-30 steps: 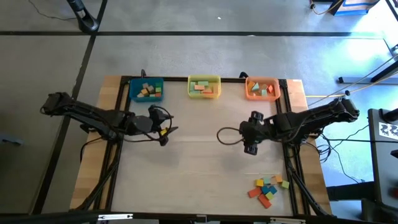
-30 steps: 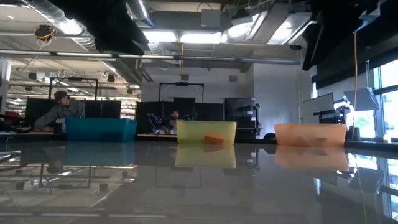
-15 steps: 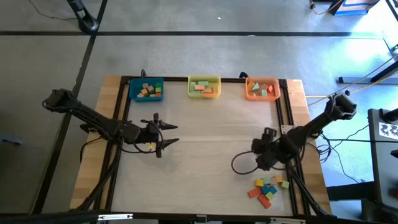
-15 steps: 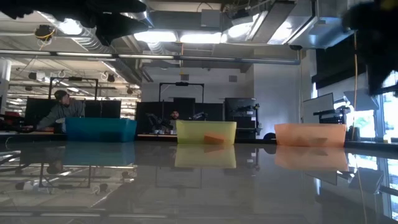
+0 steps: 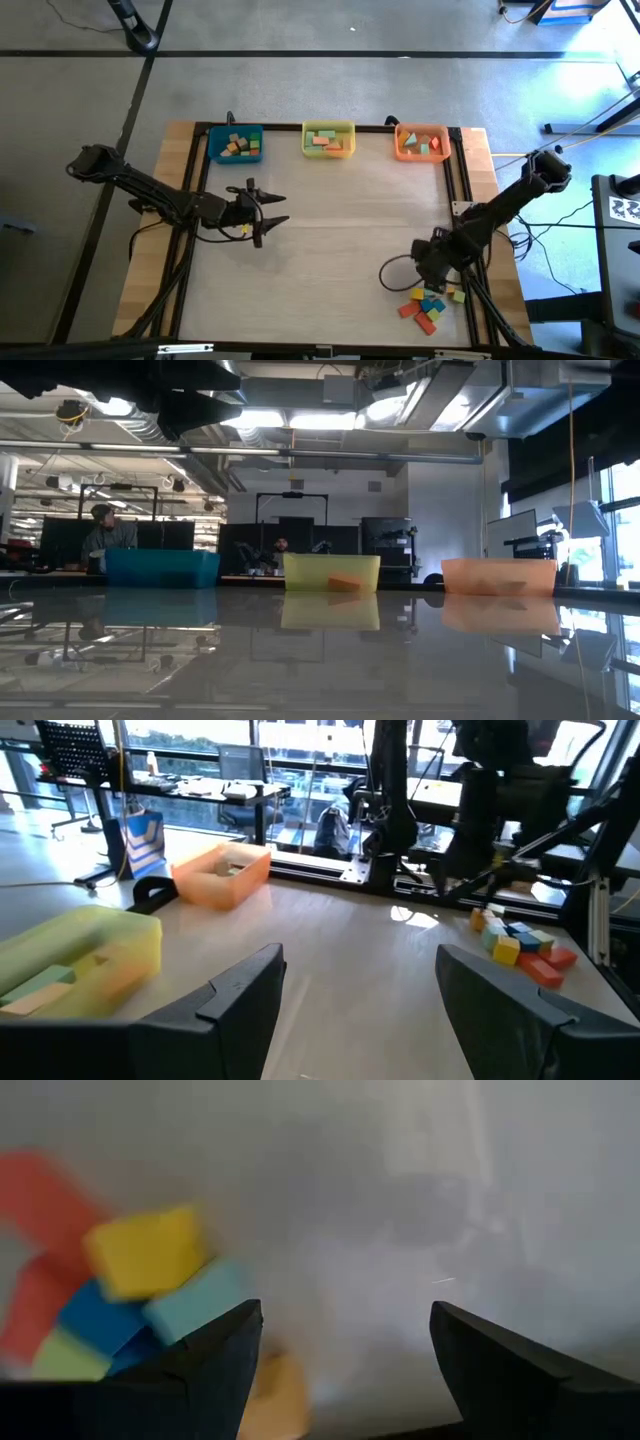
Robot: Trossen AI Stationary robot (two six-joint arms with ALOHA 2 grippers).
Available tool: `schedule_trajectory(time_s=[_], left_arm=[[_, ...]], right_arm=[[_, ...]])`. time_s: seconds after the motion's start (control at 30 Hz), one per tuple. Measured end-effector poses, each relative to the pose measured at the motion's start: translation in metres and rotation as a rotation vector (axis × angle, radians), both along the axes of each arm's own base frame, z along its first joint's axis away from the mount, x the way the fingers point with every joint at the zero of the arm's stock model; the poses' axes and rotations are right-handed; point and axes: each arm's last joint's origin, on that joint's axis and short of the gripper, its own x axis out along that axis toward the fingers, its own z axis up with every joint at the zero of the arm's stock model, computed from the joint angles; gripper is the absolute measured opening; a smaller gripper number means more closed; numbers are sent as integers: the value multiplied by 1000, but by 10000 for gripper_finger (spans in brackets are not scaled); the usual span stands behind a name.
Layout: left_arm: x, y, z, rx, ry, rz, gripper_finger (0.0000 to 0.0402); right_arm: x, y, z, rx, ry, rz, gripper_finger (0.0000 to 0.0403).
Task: Sort blocks by size
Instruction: Put the yellow square block into the blue bin
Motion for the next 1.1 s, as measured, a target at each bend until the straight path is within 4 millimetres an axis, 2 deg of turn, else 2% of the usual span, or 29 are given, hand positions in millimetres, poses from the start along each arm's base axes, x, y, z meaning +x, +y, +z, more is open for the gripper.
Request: schedule_trajectory(time_s=[0.2,0.3,0.5,0.7,0.83,0.93,1.1], left_arm=[[1,4,0,-15,-3,19,249],[1,4,0,-20,-3,20,249],[1,4,0,-21,-4,20,249],[1,4,0,-20,-1,20,249],[1,4,-1,-17,4,20,249],[1,4,-1,-9,6,19,249],[1,4,-1,-13,5,20,249]], right_arm=[[-5,21,0,159,44,29,289],[-4,30,1,214,4,1,289],[8,45,-11,125,-174,59,289],[15,55,-37,96,-95,110,289],[16,56,-43,79,-61,115,287],[15,53,-46,29,-73,126,267],[16,51,-46,-45,-129,134,197]])
